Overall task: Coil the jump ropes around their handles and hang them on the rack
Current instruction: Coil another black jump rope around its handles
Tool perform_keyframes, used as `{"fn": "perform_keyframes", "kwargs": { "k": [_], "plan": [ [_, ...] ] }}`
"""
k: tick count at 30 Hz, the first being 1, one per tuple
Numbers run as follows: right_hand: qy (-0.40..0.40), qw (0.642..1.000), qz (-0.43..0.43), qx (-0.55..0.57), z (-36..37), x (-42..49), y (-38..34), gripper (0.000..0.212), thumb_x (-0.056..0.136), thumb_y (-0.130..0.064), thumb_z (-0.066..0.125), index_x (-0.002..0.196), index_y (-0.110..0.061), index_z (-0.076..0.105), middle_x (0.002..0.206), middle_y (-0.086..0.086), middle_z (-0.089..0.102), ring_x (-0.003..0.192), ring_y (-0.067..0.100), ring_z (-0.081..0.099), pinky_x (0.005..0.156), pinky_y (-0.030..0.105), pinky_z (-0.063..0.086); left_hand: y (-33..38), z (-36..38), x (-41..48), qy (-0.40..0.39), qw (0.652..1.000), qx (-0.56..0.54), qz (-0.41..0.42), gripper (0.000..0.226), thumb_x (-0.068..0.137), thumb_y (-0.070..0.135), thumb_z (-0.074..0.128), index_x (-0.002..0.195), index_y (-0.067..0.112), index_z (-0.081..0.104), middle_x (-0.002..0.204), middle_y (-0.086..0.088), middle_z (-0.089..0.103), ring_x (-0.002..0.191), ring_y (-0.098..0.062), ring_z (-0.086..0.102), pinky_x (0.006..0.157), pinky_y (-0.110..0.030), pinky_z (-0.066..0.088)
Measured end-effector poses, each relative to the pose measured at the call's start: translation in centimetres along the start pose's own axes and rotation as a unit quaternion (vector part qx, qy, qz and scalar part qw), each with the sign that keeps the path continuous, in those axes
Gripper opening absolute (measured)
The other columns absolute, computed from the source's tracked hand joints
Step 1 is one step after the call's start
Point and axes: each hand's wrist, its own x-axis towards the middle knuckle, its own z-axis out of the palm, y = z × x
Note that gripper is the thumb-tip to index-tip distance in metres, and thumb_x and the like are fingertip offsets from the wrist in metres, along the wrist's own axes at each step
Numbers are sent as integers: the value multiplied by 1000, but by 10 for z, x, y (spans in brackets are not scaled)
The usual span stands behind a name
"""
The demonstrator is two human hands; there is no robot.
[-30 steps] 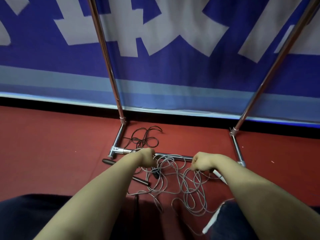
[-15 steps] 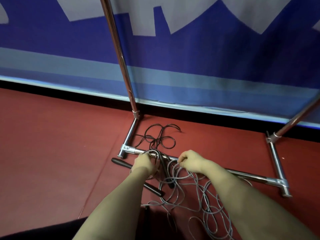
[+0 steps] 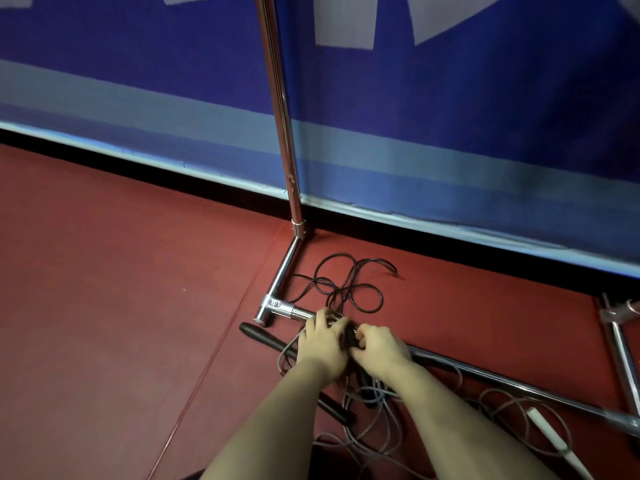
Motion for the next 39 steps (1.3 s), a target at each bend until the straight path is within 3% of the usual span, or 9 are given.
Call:
{"fn": "perform_keyframes", "kwargs": {
  "k": [7, 11, 15, 19, 24, 29, 33, 36, 39],
  "plan": [
    [-62, 996, 17, -60, 17, -2, 6, 24, 84, -30, 61, 107, -24, 58, 112, 5, 66, 109, 28, 62, 77, 31, 45, 2, -3, -4, 24, 997, 73, 4, 58, 94, 23, 41, 150, 28, 29, 144, 0, 47, 131, -28, 32, 106, -39, 22],
    [-4, 996, 26, 85, 4, 0, 0, 12, 70, -16, 62, 72, -21, 51, 77, -2, 61, 76, 25, 59, 59, 30, 39, 0, -15, -6, 82, 995, 54, -16, 61, 95, 22, 44, 152, 30, 24, 151, -4, 30, 137, -27, 26, 109, -41, 22],
    [33, 985, -19, 166, -29, -3, -11, 24, 73, -5, 67, 72, -26, 57, 66, -10, 58, 66, 16, 53, 59, 28, 43, 1, -36, -4, 175, 983, 10, -49, 38, 94, 28, 55, 131, 23, 47, 154, 0, 25, 144, -22, 19, 115, -47, 19],
    [37, 960, -101, 259, -68, -24, -17, 27, 84, 2, 69, 80, -20, 54, 68, -5, 56, 60, 11, 48, 54, 16, 37, 8, -62, -5, 182, 969, -147, -77, 11, 93, 31, 57, 86, 22, 54, 97, 8, 61, 104, -15, 54, 105, -42, 24],
    [134, 863, -159, 460, -146, -72, -43, 23, 92, 6, 58, 85, -14, 47, 69, 3, 56, 55, 12, 52, 60, 20, 45, 24, -89, -34, 23, 897, -442, -24, 23, 88, 25, 71, 77, 11, 56, 66, 2, 56, 66, -13, 51, 65, -20, 43],
    [150, 739, -194, 627, -204, -139, -65, 19, 95, -6, 57, 83, -13, 44, 59, 3, 45, 51, 16, 42, 55, 29, 40, 52, -131, -58, 95, 930, -354, 32, 39, 68, 51, 79, 76, 16, 64, 103, 6, 55, 91, -5, 55, 87, -23, 42],
    [196, 693, -177, 671, -234, -183, -61, 29, 93, -6, 57, 71, -15, 41, 50, 2, 40, 46, 17, 35, 53, 30, 33, 66, -179, -84, 97, 921, -367, 91, 22, 95, 19, 63, 78, 10, 54, 71, -4, 57, 58, -7, 53, 60, -16, 43],
    [198, 711, -119, 665, -249, -205, -54, 45, 92, -10, 56, 50, -14, 39, 42, 6, 44, 36, 19, 38, 48, 26, 35, 83, -217, -106, 173, 926, -318, 104, 22, 100, 18, 54, 86, 2, 60, 66, -4, 53, 68, -20, 49, 65, -28, 37],
    [106, 822, -92, 552, -252, -223, -56, 39, 95, -17, 52, 57, -8, 55, 71, 15, 70, 60, 24, 65, 64, 34, 54, 106, -250, -125, 231, 931, -260, 108, 26, 100, 18, 52, 79, 3, 57, 60, 0, 40, 69, -24, 40, 61, -30, 27]
  ]
}}
